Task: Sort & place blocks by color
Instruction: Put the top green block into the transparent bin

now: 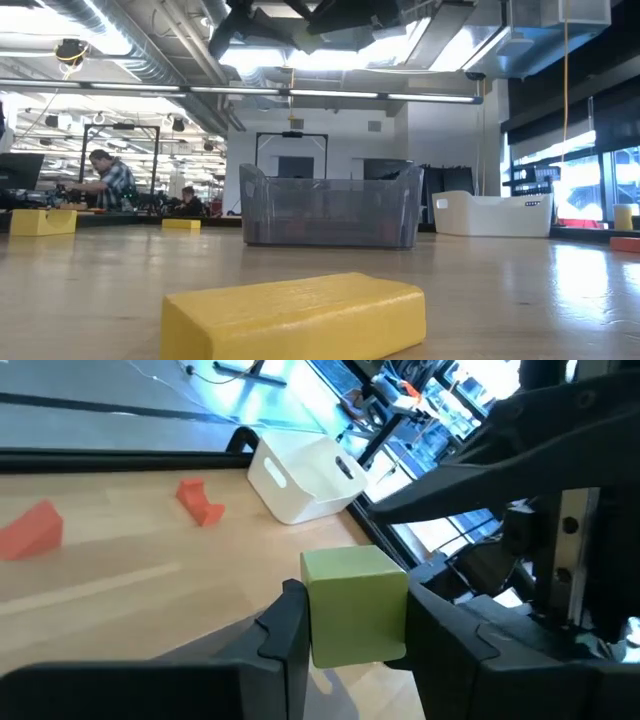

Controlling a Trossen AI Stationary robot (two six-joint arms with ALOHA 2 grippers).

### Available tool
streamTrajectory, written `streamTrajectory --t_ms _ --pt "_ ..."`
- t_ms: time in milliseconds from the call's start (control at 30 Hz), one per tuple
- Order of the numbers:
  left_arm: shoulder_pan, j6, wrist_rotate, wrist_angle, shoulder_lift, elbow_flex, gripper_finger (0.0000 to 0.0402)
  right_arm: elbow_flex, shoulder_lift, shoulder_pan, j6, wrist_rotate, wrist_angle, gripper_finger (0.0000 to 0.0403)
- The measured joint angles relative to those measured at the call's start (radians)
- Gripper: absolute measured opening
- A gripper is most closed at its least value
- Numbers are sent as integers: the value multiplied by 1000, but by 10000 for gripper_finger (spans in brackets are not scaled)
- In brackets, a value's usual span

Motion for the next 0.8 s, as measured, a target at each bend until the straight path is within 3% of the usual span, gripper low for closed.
streamTrajectory --t_ms 233,433,600,800 --pt "-1 46 -40 -31 -54 2 120 0 -23 10 0 36 -23 229" --pt "-22 73 -18 -217 -131 1 120 0 -104 9 31 38 -80 229" --pt "-35 69 146 -410 -191 0 120 1 -167 9 32 38 -134 229" --pt "-75 147 419 -481 -265 1 120 1 -212 4 37 28 -200 229"
